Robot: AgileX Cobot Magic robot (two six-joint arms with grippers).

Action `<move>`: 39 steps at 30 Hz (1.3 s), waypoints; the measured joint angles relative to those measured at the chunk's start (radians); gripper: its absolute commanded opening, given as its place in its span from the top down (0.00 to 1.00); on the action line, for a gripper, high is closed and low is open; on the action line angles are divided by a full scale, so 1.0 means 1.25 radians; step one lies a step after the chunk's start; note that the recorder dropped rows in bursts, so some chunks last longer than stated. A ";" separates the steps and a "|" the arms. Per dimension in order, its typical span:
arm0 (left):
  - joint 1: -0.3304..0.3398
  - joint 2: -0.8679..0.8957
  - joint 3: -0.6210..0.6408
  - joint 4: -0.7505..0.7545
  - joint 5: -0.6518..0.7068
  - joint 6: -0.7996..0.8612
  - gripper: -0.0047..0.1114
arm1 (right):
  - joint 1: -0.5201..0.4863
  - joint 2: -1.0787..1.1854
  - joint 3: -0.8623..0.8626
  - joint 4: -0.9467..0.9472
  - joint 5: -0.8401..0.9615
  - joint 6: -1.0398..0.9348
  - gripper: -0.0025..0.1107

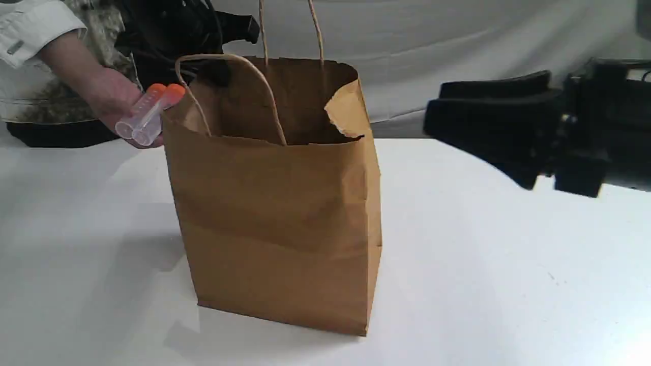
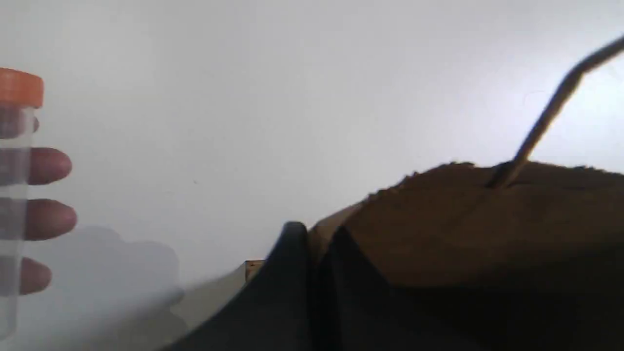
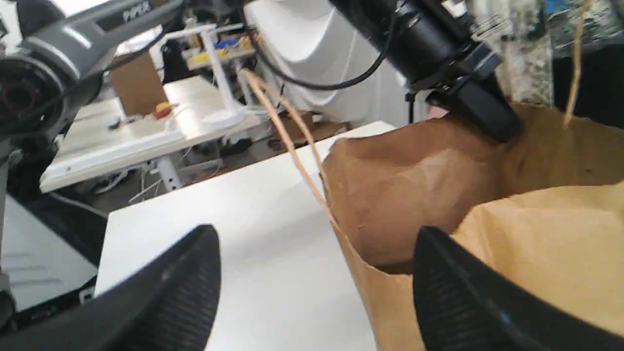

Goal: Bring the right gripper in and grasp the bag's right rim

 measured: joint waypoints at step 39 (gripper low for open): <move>-0.058 0.000 0.000 0.102 0.000 -0.058 0.96 | 0.240 0.189 -0.240 -0.088 0.223 0.051 0.49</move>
